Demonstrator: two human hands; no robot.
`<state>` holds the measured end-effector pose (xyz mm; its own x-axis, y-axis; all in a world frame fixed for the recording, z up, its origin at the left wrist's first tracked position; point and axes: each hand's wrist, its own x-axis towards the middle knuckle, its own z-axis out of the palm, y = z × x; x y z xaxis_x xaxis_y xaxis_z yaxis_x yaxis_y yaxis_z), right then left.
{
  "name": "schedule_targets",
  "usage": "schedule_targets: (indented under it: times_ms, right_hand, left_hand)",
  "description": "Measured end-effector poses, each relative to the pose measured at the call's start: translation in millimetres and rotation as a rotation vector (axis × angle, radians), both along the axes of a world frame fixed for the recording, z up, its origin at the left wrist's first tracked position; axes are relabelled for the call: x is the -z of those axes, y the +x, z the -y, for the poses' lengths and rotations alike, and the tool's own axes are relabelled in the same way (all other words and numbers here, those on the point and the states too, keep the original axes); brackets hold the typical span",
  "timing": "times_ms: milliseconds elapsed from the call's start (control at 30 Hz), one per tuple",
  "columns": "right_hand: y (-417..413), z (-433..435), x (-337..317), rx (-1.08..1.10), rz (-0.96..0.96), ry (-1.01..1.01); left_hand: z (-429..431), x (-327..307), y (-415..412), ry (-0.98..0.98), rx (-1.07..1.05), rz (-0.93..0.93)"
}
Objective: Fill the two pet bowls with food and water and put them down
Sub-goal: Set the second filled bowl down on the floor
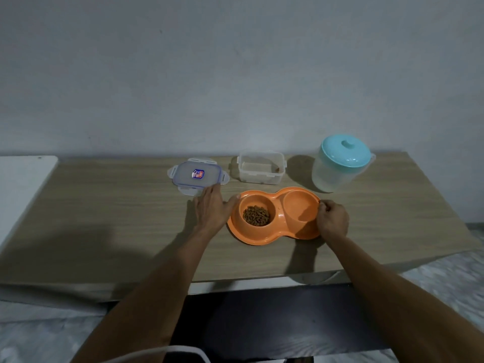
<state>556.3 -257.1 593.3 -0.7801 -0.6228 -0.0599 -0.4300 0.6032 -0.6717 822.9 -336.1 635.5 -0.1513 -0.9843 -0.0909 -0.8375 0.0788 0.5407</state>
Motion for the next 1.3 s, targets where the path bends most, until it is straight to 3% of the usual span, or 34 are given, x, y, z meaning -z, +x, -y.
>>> schedule_targets:
  times_ms: [233, 500, 633, 1300]
  right_hand:
    - [5, 22, -8, 0.116, 0.052, 0.032]
    - [2, 23, -12, 0.071, 0.122, 0.087]
    - [-1, 17, -17, 0.061, 0.151, 0.100]
    - [-62, -73, -31, 0.066, 0.192, -0.034]
  left_hand:
    - [20, -11, -10, 0.154, 0.064, -0.131]
    - [27, -6, -28, 0.305, 0.110, 0.044]
    - [25, -8, -32, 0.349, 0.077, 0.043]
    - [-40, -7, -90, 0.227, -0.067, -0.125]
